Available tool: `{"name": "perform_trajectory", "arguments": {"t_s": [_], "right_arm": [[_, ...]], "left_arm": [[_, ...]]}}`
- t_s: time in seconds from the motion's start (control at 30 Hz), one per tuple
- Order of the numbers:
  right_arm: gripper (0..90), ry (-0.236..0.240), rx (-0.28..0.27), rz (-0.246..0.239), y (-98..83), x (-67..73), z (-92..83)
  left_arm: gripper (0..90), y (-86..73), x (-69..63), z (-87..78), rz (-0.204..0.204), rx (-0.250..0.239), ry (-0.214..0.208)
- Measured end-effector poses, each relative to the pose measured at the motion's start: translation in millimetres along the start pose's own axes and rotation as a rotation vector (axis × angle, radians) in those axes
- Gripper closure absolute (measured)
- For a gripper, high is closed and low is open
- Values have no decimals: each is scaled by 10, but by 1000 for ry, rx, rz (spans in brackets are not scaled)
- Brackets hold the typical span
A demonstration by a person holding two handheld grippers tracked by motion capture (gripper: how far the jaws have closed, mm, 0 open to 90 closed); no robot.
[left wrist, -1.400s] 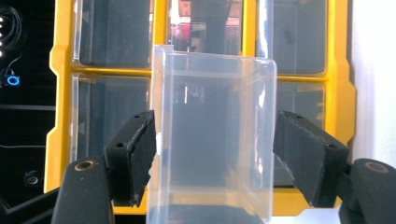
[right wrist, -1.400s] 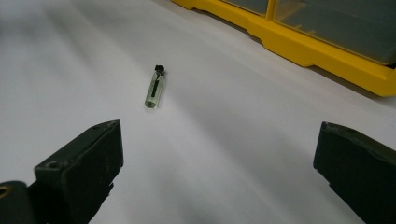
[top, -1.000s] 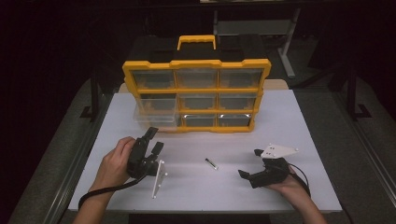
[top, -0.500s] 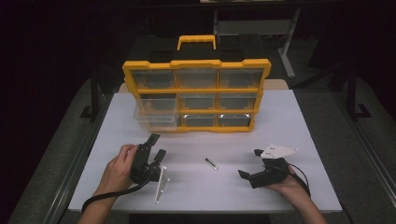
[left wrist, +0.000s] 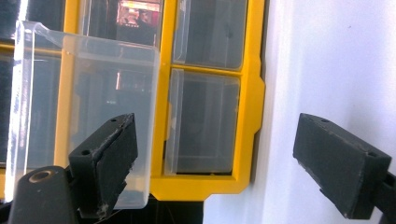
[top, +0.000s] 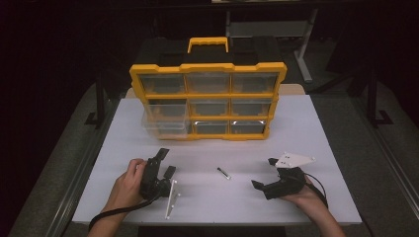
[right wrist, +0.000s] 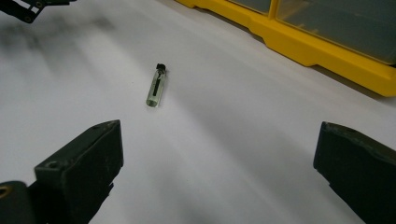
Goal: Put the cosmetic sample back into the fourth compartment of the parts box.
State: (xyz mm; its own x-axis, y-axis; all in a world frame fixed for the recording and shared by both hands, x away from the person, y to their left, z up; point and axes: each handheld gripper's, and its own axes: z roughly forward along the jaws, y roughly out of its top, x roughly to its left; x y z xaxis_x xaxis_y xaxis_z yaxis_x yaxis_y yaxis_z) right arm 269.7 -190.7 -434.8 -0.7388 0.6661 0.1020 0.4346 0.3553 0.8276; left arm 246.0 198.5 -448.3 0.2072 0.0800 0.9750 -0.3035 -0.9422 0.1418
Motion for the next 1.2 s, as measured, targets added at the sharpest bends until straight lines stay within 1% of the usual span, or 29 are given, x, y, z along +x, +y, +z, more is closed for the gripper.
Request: {"name": "perform_trajectory", "arguments": {"t_s": [0.07, 0.17, 0.23, 0.27, 0.33, 0.47, 0.53, 0.6, 0.73, 0.9, 0.97, 1.03, 1.13, 1.2], "right_arm": [[10, 1, -4, -1, 4, 3, -2], [10, -1, -1, -5, 5, 7, -1], [10, -2, -2, -6, 6, 6, -1], [10, -3, 0, -6, 7, 6, -1], [10, -2, 1, -7, 6, 8, 3], [10, -2, 1, -8, 6, 8, 4], [10, -2, 0, -6, 6, 7, 1], [10, 0, -2, -6, 5, 9, 5], [10, 0, -2, -5, 4, 7, 9], [10, 1, 0, -3, 5, 5, 13], [10, 2, 4, 0, 5, 9, 18], [10, 3, 2, 1, 8, 14, 18], [10, 3, 4, 3, 6, 16, 14], [10, 2, 4, 4, 5, 14, 11]], "left_arm": [[115, 3, -18, 7, -5, 2, 6], [102, 4, -42, 18, -12, 0, -1], [84, 4, -52, 22, -9, 4, -1], [71, 3, -69, 36, -29, -9, 3], [35, 3, -78, 41, -37, -9, 4], [24, 4, -88, 51, -43, -3, -5], [0, 4, -84, 51, -54, -2, 6], [0, 7, -75, 45, -60, -6, 16], [0, 13, -70, 44, -64, -7, 20], [0, 20, -75, 50, -77, -15, 8], [0, 26, -75, 52, -89, -18, 3], [0, 29, -75, 52, -82, -16, 2], [0, 18, -77, 53, -105, -17, -7], [0, 4, -75, 59, -132, -17, -14]]}}
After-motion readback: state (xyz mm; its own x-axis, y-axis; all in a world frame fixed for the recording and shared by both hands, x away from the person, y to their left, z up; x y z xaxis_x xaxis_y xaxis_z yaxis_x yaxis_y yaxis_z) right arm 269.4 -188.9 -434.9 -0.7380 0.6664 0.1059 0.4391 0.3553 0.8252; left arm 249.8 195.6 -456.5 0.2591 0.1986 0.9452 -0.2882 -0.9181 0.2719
